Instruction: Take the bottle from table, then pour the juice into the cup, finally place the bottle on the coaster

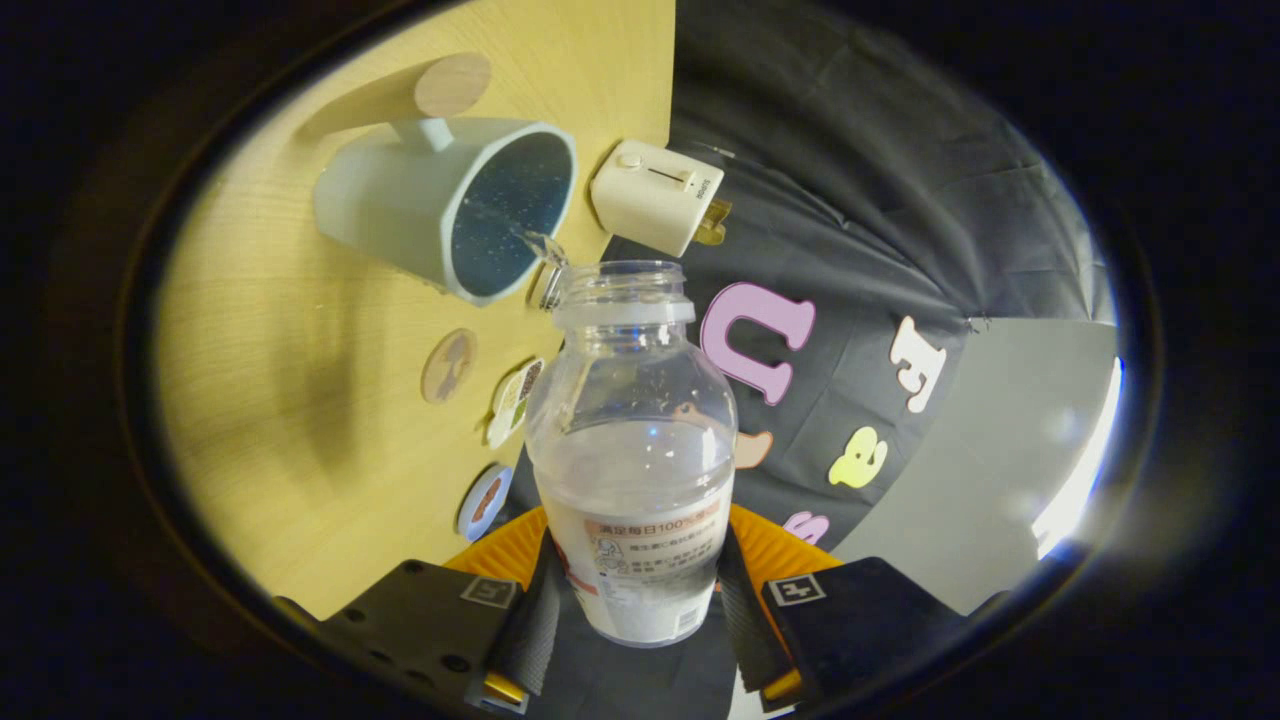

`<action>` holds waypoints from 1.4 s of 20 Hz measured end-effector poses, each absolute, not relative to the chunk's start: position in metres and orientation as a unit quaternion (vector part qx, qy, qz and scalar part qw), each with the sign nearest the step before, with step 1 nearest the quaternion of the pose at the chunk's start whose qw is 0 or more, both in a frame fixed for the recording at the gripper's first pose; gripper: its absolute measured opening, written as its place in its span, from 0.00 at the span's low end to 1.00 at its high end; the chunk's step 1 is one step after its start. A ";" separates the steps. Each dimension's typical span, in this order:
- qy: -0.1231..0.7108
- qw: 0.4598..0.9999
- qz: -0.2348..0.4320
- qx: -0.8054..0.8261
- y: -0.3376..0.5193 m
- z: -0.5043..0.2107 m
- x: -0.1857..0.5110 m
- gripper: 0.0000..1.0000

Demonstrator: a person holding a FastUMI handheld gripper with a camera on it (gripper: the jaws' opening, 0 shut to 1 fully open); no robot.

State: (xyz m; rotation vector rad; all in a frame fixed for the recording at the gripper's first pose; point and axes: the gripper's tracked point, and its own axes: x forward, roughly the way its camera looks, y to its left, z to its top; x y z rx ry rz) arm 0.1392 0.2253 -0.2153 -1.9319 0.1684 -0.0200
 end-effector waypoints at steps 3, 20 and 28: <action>0.064 0.557 -0.003 -0.828 0.230 -0.213 0.140 0.76; 0.034 0.483 0.000 -0.875 0.252 -0.189 0.149 0.76; 0.031 0.473 -0.001 -0.880 0.258 -0.182 0.147 0.76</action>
